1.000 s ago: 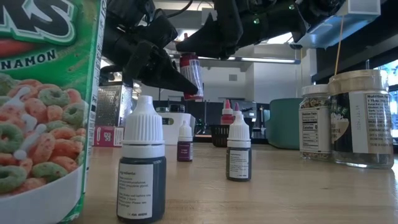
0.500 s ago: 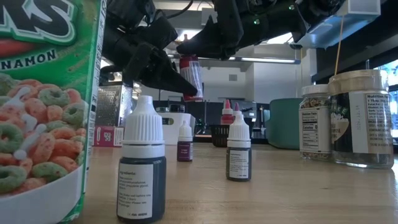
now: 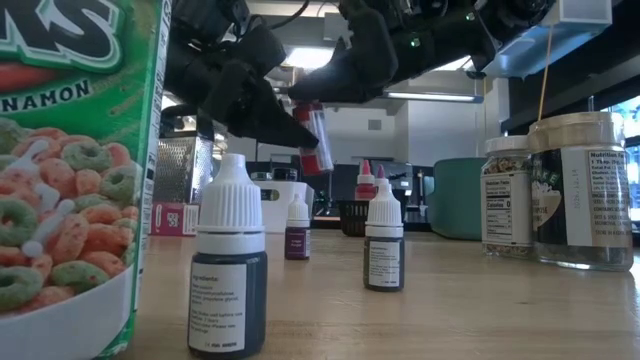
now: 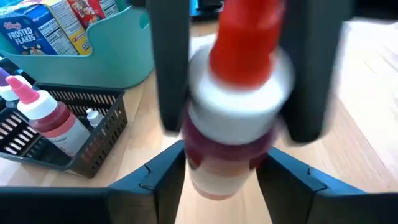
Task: Pick & Place Kitchen Items
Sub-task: Put the large red food coloring bottle into the black bin
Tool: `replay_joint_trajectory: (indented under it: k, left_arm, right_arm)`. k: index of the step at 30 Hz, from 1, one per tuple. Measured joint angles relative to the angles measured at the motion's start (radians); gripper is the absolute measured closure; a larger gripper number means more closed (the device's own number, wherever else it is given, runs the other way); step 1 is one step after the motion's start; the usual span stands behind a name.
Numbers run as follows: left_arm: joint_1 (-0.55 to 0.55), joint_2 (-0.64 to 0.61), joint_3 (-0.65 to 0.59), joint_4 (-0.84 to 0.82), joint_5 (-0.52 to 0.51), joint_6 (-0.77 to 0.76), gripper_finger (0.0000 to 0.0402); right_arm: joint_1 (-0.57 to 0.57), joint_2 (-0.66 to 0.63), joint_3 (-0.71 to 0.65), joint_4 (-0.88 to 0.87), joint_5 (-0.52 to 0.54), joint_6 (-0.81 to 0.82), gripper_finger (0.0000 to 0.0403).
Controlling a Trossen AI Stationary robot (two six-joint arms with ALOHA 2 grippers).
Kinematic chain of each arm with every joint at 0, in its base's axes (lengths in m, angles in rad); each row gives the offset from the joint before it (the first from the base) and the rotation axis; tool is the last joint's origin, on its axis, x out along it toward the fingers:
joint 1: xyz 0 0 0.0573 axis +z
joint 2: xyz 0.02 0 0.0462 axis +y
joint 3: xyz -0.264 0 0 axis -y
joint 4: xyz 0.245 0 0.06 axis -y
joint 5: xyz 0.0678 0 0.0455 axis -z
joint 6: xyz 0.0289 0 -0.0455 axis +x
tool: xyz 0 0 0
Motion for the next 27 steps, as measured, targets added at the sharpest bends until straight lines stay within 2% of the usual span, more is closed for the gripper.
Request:
replay_joint_trajectory:
  k: [8, 14, 18, 24, 27]
  left_arm:
    - [0.001, 0.0, 0.0, -0.046, -0.002, 0.001, 0.0175]
    - [0.002, 0.0, 0.0, -0.117, -0.008, 0.004, 0.0168]
    - [0.002, 0.0, 0.0, -0.141, -0.008, 0.005, 0.017]
    - [0.002, 0.0, 0.0, -0.153, -0.008, 0.005, 0.0169]
    - [0.002, 0.0, 0.0, -0.162, -0.008, 0.004, 0.0171]
  right_arm:
    - [0.003, -0.054, 0.0, -0.063, 0.032, 0.02, 0.0285]
    - [0.016, -0.15, 0.0, -0.195, 0.29, 0.053, 0.0285]
    - [0.008, -0.219, 0.0, -0.243, 0.413, 0.061, 0.0285]
    - [-0.049, -0.294, 0.0, -0.281, 0.563, 0.023, 0.0285]
    - [-0.114, -0.344, 0.0, -0.281, 0.582, -0.014, 0.0285]
